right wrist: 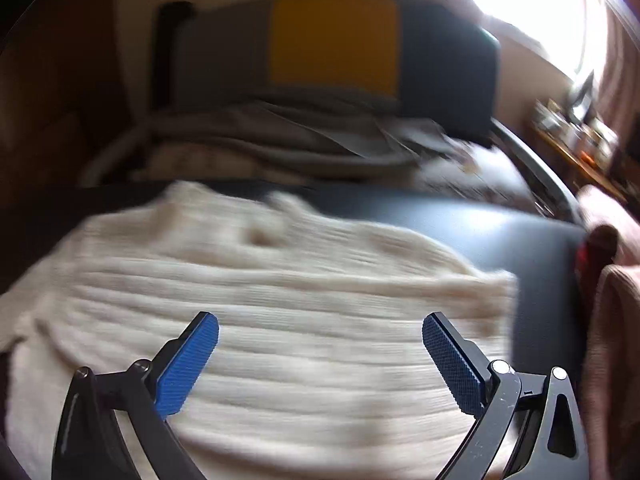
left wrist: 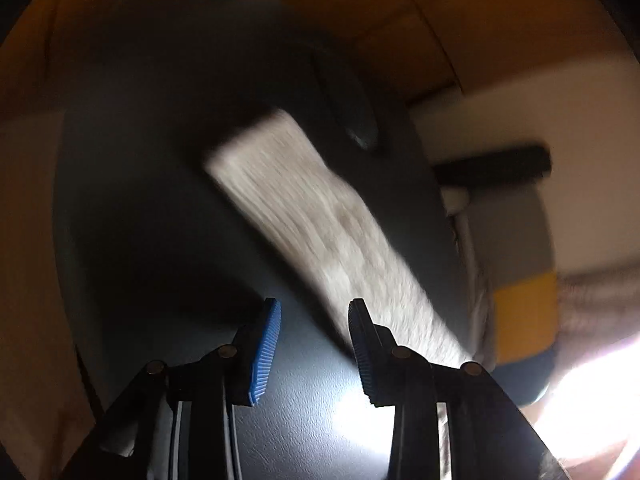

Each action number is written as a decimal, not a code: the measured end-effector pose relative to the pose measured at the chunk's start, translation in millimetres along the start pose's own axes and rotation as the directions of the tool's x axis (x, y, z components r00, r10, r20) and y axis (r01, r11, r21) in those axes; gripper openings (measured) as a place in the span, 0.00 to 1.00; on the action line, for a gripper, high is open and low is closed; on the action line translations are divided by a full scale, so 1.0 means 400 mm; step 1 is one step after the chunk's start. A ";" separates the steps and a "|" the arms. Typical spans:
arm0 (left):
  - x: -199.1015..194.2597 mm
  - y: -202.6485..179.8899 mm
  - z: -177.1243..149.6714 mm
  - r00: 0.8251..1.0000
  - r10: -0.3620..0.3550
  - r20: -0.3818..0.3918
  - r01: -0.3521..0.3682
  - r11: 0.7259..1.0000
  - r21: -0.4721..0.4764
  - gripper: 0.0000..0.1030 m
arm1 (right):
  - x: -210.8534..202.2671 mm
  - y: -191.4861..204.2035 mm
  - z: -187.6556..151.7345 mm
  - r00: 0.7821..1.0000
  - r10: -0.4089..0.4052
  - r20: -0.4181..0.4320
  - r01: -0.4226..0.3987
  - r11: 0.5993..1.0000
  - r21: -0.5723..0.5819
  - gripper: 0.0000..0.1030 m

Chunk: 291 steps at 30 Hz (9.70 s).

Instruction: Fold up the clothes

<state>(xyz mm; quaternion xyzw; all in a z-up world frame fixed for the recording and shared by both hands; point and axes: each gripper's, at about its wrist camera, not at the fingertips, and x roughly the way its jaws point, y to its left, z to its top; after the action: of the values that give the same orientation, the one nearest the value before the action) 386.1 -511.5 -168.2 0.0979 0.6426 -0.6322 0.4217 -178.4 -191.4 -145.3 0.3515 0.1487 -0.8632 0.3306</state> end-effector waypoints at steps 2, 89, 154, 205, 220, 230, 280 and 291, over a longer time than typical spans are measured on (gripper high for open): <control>0.002 0.011 0.029 1.000 -0.009 0.004 0.009 0.999 -0.032 0.33 | -0.021 0.084 -0.011 0.999 0.046 0.007 -0.046 0.998 -0.049 1.00; 0.261 -0.433 -0.642 0.912 -0.072 -0.404 0.345 0.668 0.660 0.29 | -0.069 0.299 0.146 0.936 0.346 -0.059 -0.348 0.937 -0.023 0.08; 0.432 -0.646 -0.711 0.990 0.097 -0.099 0.056 0.374 0.926 0.40 | -0.017 -0.133 -0.046 0.997 0.041 -0.063 -0.032 0.990 0.135 0.35; -0.124 -0.054 -0.653 0.895 0.077 -0.439 0.327 0.556 0.764 0.46 | -0.465 -0.353 -0.679 0.688 0.726 0.025 -0.587 0.535 0.607 0.54; -0.140 -0.081 -0.739 0.881 0.107 -0.460 0.348 0.512 0.785 0.41 | -0.454 -0.292 -0.662 0.642 0.766 -0.041 -0.635 0.560 0.532 0.57; -0.083 -0.119 -0.764 0.891 0.212 -0.402 0.274 0.455 0.847 0.35 | -0.487 -0.261 -0.649 0.780 0.601 -0.173 -0.507 0.770 0.387 0.13; 0.266 -0.367 -0.632 0.763 -0.051 -0.645 0.502 0.676 0.540 0.05 | -0.121 -0.311 -0.285 0.711 0.700 0.058 -0.580 0.539 0.611 0.15; 0.204 -0.553 -0.541 0.747 -0.279 -0.603 0.618 0.628 0.474 0.05 | -0.249 -0.304 -0.139 0.706 0.689 0.167 -0.662 0.557 0.502 0.18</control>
<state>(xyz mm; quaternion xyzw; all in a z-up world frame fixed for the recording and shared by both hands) 99.0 -391.2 -94.6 0.2196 0.4678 -0.8561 0.0119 -179.1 -28.0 -111.3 0.4788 -0.2320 -0.6668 0.5219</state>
